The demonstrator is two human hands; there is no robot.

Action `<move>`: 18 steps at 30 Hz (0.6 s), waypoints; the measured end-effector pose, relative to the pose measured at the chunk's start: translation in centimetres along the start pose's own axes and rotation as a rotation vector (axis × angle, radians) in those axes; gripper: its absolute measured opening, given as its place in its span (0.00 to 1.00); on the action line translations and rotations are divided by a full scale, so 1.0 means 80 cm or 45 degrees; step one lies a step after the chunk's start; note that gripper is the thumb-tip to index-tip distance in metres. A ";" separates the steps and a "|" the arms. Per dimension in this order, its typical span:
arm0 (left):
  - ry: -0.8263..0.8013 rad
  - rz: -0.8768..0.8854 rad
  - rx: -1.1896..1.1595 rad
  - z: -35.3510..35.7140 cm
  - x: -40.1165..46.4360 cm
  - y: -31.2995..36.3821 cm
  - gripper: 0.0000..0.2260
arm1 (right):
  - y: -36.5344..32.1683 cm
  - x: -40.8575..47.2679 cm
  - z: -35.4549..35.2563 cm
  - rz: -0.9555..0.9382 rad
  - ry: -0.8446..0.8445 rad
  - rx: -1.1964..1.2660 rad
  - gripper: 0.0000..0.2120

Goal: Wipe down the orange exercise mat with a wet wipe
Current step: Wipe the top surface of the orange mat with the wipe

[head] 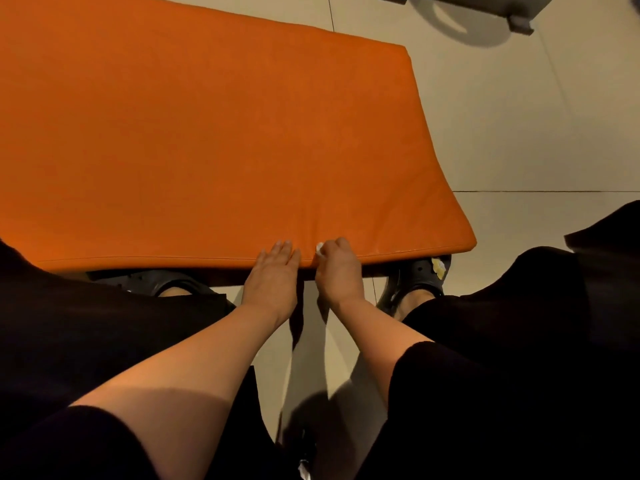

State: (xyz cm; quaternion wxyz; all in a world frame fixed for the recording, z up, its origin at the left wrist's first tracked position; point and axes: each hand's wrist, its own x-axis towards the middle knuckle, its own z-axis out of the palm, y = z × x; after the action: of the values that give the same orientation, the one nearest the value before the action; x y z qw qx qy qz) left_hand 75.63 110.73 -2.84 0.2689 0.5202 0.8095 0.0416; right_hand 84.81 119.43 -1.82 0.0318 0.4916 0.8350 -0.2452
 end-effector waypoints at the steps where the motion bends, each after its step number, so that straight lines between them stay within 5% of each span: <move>1: -0.008 -0.001 -0.005 -0.001 0.002 0.000 0.28 | -0.002 0.001 0.002 -0.073 -0.032 -0.016 0.09; 8: 0.152 -0.057 0.030 -0.001 0.010 0.007 0.22 | 0.052 0.048 -0.048 0.396 0.280 -0.181 0.11; 10: 0.194 -0.091 0.041 -0.005 0.017 0.009 0.21 | 0.033 0.050 -0.038 0.349 0.259 -0.117 0.11; 14: 0.188 -0.186 0.021 -0.012 0.037 0.012 0.22 | 0.000 0.042 -0.002 -0.160 -0.021 -0.037 0.10; 18: 0.219 -0.214 -0.021 -0.015 0.047 0.018 0.20 | 0.040 0.076 -0.034 0.052 0.145 -0.209 0.10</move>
State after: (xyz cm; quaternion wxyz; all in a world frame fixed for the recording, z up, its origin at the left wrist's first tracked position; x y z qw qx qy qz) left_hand 75.04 114.90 -2.84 0.2053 0.4428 0.8700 0.0702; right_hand 84.90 126.82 -2.43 0.0295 0.5173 0.8426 -0.1469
